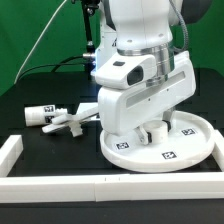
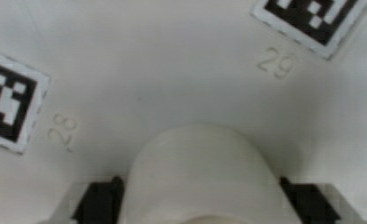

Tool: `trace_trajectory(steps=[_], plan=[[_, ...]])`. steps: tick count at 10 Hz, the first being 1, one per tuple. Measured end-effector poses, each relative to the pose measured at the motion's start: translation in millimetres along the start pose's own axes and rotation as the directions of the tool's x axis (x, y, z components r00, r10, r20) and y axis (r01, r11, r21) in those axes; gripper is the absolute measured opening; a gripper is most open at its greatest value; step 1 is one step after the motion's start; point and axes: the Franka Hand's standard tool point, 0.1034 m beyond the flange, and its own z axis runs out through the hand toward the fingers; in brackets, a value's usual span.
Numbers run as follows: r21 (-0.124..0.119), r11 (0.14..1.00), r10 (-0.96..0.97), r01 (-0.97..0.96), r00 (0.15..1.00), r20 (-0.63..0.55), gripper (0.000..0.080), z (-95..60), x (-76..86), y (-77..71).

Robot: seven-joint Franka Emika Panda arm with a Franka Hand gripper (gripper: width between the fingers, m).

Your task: Assemble round table

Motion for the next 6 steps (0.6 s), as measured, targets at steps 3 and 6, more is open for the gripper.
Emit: trace_trajectory(steps=[3, 6], plan=[[-0.007, 0.999, -0.053, 0.053, 0.999, 0.004, 0.0409, 11.6, -4.5, 20.8], [-0.013, 0.999, -0.051, 0.051, 0.999, -0.007, 0.0409, 14.2, 6.2, 26.0]])
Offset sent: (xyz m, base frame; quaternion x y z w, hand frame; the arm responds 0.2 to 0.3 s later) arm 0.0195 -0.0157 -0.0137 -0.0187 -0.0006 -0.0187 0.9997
